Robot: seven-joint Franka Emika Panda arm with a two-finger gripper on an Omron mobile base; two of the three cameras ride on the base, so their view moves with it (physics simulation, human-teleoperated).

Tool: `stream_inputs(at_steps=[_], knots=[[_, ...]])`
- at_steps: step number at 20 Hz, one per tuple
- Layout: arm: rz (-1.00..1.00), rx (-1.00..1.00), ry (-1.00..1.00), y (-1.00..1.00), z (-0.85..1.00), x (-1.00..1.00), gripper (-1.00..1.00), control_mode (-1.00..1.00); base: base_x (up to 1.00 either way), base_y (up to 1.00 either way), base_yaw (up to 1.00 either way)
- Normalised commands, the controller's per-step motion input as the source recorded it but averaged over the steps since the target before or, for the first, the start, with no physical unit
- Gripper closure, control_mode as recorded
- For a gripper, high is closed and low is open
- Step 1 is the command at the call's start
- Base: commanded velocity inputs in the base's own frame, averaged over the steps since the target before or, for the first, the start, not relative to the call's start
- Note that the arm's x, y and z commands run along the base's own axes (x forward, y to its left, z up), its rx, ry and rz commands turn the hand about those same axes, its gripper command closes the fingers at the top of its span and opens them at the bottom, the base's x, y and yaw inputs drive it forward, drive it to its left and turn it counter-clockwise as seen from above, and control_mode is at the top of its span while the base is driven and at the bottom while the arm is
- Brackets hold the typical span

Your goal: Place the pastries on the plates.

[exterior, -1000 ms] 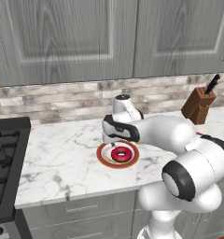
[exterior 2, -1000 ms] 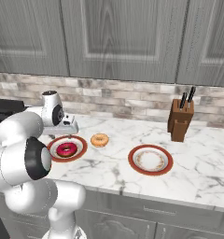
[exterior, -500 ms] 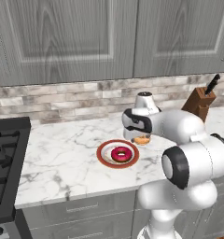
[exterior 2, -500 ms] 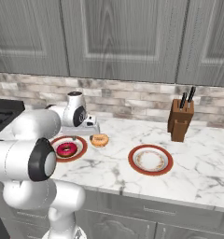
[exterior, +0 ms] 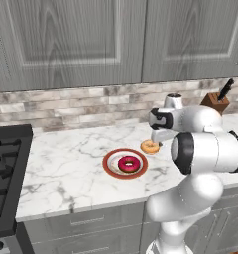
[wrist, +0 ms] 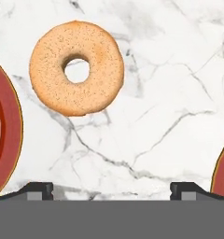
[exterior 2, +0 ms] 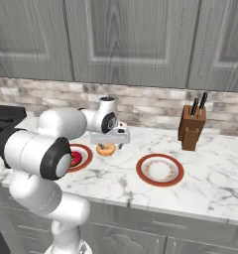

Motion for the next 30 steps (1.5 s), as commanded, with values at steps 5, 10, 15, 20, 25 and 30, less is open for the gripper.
stream_inputs(at_steps=[5, 10, 15, 20, 25, 30], knots=[[0.01, 0.00, 0.05, -0.05, -0.01, 0.39, -1.00, -1.00, 0.00, 0.00, 0.00], [0.00, 0.00, 0.02, 0.00, -0.22, 0.38, -1.00, -1.00, 0.00, 0.00, 0.00], [0.00, 0.00, 0.00, 0.00, -0.05, 0.43, -1.00, -1.00, 0.00, 0.00, 0.00], [0.01, 0.00, -0.05, 0.13, -0.23, 0.02, -1.00, -1.00, 0.00, 0.00, 0.00], [0.01, 0.03, -0.14, 0.28, -0.17, 0.00, -1.00, -1.00, 0.00, 0.00, 0.00], [0.00, 0.00, -0.07, 0.20, -0.01, 0.00, -1.00, -1.00, 0.00, 0.00, 0.00]])
